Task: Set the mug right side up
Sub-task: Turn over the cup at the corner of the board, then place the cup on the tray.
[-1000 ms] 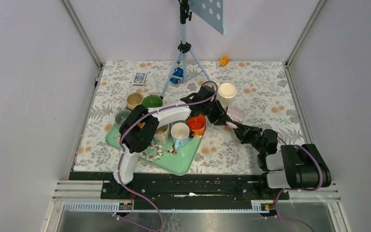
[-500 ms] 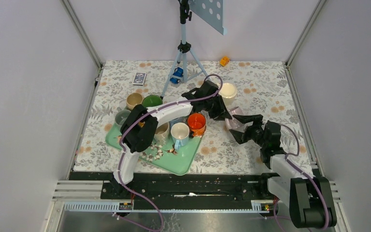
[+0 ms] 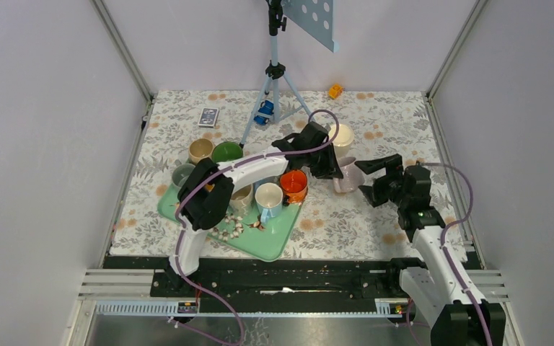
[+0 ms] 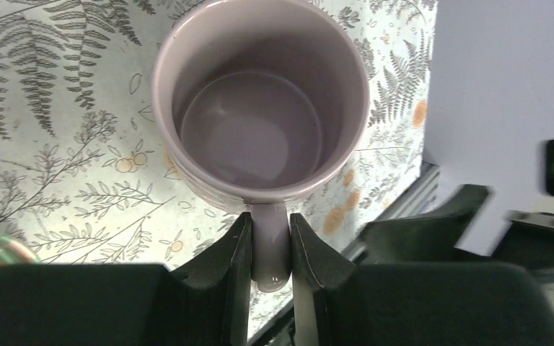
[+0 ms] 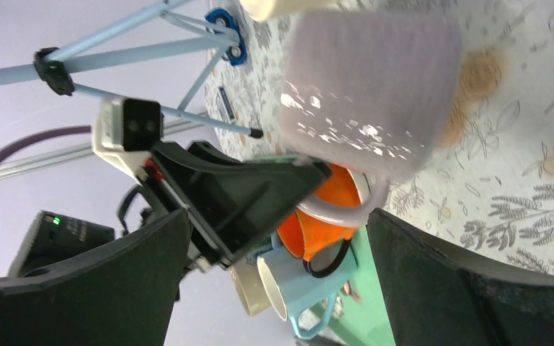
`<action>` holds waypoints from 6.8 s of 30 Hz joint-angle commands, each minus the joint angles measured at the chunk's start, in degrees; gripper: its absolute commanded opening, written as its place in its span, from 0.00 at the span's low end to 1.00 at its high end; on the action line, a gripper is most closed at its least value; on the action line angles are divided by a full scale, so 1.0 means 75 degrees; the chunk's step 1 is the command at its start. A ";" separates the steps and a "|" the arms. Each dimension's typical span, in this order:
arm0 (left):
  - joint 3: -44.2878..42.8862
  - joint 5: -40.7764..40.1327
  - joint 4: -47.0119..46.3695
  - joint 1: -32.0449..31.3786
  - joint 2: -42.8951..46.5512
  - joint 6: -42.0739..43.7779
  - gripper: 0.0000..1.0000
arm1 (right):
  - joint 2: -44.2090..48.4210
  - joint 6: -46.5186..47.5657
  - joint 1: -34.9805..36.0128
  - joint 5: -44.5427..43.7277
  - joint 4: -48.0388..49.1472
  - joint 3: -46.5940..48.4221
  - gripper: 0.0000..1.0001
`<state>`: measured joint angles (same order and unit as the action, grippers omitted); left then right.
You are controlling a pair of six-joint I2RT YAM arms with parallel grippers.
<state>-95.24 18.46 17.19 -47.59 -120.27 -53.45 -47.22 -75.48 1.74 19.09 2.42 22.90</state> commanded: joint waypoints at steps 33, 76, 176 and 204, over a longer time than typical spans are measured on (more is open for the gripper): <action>0.4215 -0.3293 -0.1472 -0.2482 0.4289 0.2877 0.00 | -0.1708 0.2740 -0.0066 -0.1723 -0.1147 0.2433 1.00; 0.6013 -0.4517 0.1306 -0.2903 0.7932 0.1359 0.00 | -0.1943 0.2720 -0.0051 -0.1038 -0.0421 0.1764 1.00; 0.7093 -0.5104 0.4132 -0.4660 0.7859 -0.1401 0.42 | -0.1952 0.2649 0.0177 -0.0537 0.0233 0.1187 1.00; 0.6785 -0.6016 0.5320 -0.2886 0.7465 -0.1410 0.49 | -0.2426 0.2645 0.0190 -0.0249 0.0790 0.1125 1.00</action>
<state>-42.44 -24.60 58.61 -71.85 -64.29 -66.54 -65.08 -55.94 2.68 16.19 6.11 31.29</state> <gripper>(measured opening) 0.494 0.994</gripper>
